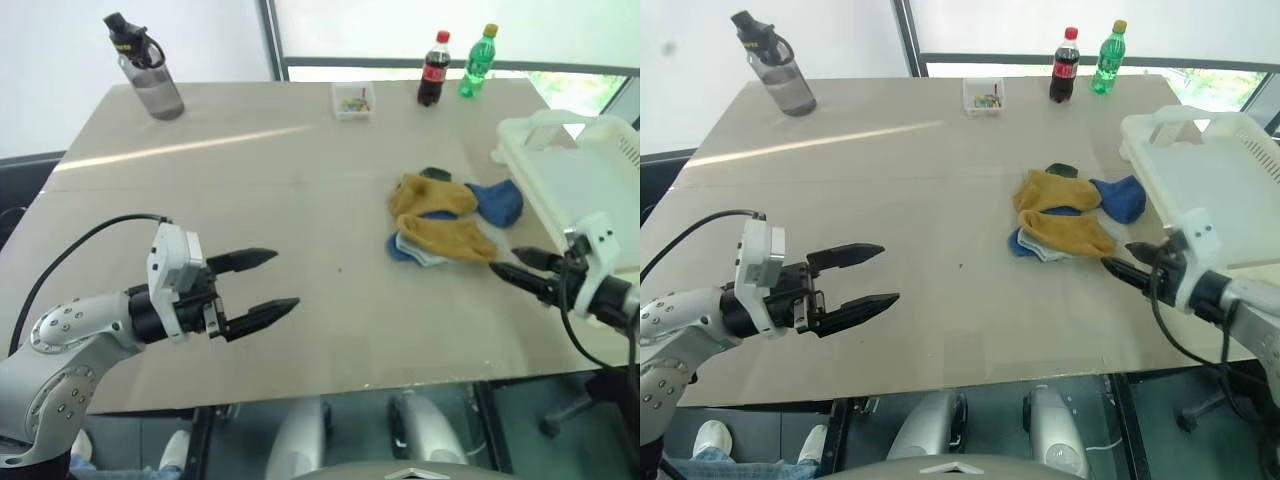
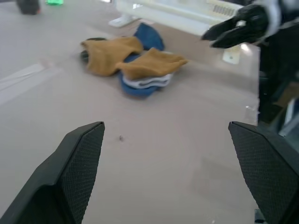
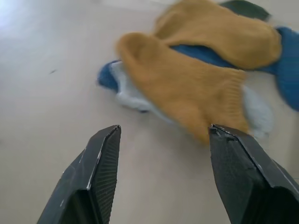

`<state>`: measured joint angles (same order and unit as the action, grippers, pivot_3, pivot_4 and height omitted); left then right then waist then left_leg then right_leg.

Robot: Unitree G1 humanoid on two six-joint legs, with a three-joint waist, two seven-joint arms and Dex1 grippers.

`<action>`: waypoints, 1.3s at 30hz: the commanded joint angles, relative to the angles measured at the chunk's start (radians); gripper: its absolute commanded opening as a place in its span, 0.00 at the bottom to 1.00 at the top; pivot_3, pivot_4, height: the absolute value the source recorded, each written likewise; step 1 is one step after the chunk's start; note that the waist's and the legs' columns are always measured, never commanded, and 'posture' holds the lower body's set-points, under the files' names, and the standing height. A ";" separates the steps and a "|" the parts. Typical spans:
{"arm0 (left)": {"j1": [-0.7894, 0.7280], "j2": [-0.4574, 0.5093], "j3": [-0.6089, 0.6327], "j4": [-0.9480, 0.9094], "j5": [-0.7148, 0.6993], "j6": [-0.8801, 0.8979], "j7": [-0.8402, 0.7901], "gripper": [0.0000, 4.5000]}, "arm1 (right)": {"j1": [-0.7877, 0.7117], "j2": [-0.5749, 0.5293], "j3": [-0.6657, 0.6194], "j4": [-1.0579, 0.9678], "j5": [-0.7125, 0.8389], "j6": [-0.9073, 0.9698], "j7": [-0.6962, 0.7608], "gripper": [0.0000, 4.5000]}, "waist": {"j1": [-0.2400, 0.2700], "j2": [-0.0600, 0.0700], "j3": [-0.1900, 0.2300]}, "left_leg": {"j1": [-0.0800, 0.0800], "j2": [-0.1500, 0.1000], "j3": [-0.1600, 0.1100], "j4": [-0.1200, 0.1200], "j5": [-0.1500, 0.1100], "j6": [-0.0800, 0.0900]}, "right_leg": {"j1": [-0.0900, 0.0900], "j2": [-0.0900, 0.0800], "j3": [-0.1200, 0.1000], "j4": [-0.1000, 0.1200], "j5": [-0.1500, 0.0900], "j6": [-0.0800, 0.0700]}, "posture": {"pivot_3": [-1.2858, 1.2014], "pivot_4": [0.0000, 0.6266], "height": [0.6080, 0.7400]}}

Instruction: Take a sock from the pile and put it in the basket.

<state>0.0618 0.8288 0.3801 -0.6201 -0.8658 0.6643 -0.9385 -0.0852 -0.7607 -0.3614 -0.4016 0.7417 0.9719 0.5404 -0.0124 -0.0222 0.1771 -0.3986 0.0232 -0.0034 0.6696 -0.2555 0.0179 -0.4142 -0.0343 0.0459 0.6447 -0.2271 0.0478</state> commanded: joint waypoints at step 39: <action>-0.188 0.018 -0.127 0.020 -0.030 0.007 -0.016 1.00 | -0.215 0.241 0.274 -0.109 -0.038 0.252 -0.165 0.01 | -0.002 0.001 0.000 | -0.001 0.000 -0.001 0.000 0.000 0.000 | -0.001 0.001 -0.001 0.001 0.002 0.004 | 0.52 0.24 1.00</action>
<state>-0.1171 0.8402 0.2519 -0.5875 -0.8943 0.6869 -0.9512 -0.2738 -0.5288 -0.0958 -0.4682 0.6887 1.2092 0.3836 -0.0146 -0.0213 0.1774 -0.3995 0.0235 -0.0043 0.6692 -0.2554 0.0180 -0.4152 -0.0335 0.0455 0.6453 -0.2248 0.0518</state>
